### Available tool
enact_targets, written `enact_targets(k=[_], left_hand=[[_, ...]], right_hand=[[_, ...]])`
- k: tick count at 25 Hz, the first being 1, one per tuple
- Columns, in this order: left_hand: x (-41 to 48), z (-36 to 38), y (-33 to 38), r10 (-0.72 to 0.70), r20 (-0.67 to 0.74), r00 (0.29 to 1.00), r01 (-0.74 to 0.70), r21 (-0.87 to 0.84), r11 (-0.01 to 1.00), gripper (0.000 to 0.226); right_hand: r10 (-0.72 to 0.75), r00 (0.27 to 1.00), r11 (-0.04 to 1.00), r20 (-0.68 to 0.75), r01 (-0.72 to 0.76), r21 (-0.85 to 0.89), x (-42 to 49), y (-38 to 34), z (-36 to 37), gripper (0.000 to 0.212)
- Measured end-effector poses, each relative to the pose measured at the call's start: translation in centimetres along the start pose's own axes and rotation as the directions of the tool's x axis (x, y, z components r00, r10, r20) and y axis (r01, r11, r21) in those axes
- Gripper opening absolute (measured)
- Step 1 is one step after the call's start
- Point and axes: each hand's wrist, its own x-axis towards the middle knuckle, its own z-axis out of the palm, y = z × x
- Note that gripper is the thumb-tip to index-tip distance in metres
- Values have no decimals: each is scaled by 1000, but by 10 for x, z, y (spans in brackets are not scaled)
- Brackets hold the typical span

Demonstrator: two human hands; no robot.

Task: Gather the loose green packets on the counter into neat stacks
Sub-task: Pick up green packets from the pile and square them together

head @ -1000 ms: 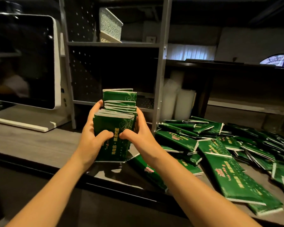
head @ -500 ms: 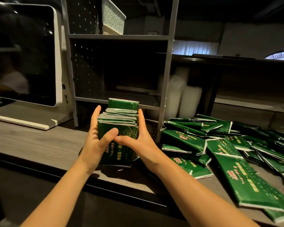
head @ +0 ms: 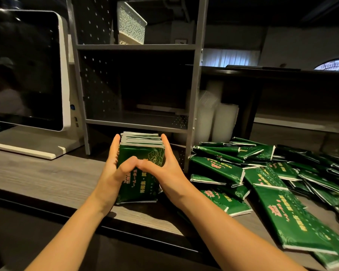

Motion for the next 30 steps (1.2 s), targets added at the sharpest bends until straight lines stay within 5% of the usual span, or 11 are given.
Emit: enact_targets(k=[3,7,15,21,25,30], left_hand=[[-1,1,-4,-30,-19,999,29,-33,999,127],[0,2,-6,-93,-47,995,92,-17,996,124],[-4,10,17,0,-158,988,15,92,996,59],[12,1,48,83,-62,995,-70,184,980,86],[39,-8,71,21,0,1000,-21,222,975,99],[92,-24,94,-78,-107,991,104,272,957,96]], right_hand=[[-22,999,999,29,23,-31,0,5,1,81],[24,997,999,78,-22,-25,1,7,1,99],[-48,990,990,133,64,-125,-10,-20,3,59],[14,1000,990,-5,-13,139,11,-62,13,22],[97,994,983,-55,-88,159,36,-81,18,28],[120,993,990,-15,-118,79,77,-104,11,38]])
